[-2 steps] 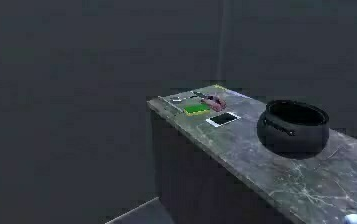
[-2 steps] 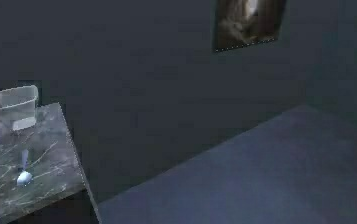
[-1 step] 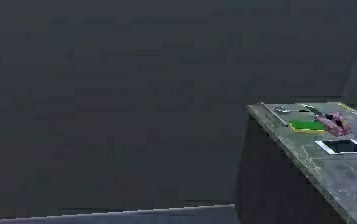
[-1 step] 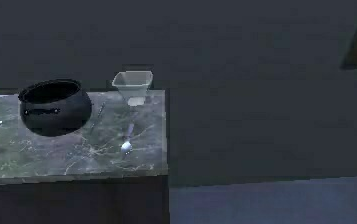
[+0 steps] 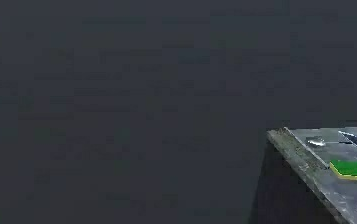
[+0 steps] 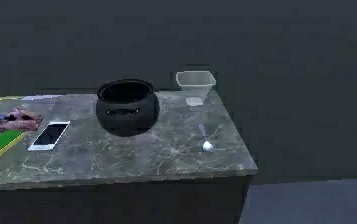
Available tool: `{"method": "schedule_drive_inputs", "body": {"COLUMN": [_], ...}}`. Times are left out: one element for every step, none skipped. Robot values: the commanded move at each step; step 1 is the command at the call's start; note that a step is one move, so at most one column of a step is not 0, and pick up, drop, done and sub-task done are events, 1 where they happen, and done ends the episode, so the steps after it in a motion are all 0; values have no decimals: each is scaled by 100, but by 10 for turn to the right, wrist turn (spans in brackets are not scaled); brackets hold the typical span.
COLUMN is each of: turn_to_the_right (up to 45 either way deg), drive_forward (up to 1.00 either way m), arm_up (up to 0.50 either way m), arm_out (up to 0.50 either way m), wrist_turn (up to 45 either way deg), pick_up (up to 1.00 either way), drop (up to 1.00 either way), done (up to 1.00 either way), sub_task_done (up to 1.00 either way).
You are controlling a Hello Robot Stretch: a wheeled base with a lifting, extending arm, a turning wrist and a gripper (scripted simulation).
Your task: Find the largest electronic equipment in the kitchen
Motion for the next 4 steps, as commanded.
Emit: {"method": "schedule_drive_inputs", "body": {"turn_to_the_right": [-450,-450,-450,-240], "drive_forward": [0,0,0,0], "arm_up": [0,0,0,0], "arm_out": [0,0,0,0], "wrist_turn": [0,0,0,0], "pick_up": [0,0,0,0], "drop": [0,0,0,0], "done": [0,0,0,0], "sub_task_done": [0,0,0,0]}}
